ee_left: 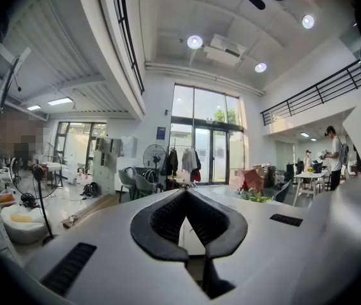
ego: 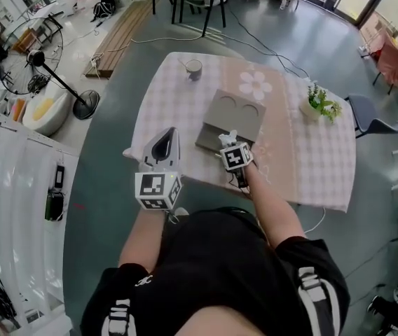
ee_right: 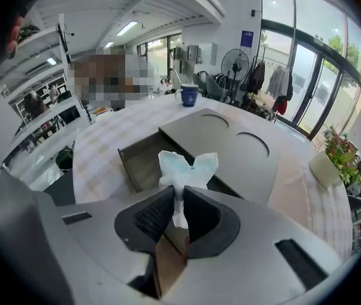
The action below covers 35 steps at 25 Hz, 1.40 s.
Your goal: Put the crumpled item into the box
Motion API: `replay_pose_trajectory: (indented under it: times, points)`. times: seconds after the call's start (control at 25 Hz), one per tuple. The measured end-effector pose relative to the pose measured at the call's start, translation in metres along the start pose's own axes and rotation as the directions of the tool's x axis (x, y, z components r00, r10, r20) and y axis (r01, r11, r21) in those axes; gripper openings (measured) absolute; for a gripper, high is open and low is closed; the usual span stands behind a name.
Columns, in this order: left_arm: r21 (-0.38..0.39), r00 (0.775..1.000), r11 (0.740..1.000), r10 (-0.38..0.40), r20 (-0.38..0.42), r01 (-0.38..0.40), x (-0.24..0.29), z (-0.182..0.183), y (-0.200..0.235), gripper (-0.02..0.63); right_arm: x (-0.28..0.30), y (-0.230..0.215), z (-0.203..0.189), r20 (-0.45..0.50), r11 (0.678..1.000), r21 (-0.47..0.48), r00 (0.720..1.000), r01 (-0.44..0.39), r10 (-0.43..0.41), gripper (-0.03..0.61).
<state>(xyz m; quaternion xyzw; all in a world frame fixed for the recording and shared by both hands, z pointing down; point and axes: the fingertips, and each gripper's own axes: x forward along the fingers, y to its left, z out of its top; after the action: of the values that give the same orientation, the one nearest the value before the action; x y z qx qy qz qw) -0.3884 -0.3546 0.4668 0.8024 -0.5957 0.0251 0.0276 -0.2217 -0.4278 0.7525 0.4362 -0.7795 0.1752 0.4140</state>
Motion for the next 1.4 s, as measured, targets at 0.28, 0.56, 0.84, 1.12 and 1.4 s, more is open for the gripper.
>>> replay_pose_trajectory:
  times: [0.28, 0.56, 0.84, 1.12, 1.4]
  points:
    - [-0.004, 1.0, 1.0, 0.024, -0.008, -0.024, -0.003, -0.001, 0.008, 0.0, 0.014, 0.004, -0.018, -0.126, 0.999, -0.033, 0.992, -0.031, 0.027, 0.071]
    - [-0.003, 1.0, 1.0, 0.029, -0.006, -0.029, -0.001, -0.003, 0.008, 0.0, 0.01, 0.017, -0.028, -0.123, 0.989, 0.079, 0.983, -0.124, 0.134, 0.164]
    - [-0.007, 1.0, 1.0, -0.005, -0.001, 0.005, 0.008, -0.002, -0.006, 0.0, -0.029, -0.007, 0.023, 0.166, 0.992, 0.104, 0.984, -0.077, 0.059, 0.164]
    - [-0.005, 0.999, 0.999, -0.051, 0.005, 0.051, 0.02, 0.002, -0.025, 0.0, -0.111, -0.034, 0.084, 0.481, 0.983, 0.18, 0.875, -0.04, -0.053, 0.163]
    - [0.012, 0.995, 0.995, -0.102, 0.019, 0.102, 0.028, 0.012, -0.047, 0.001, -0.238, -0.062, 0.137, 0.748, 0.966, 0.241, 0.617, 0.089, -0.243, 0.11]
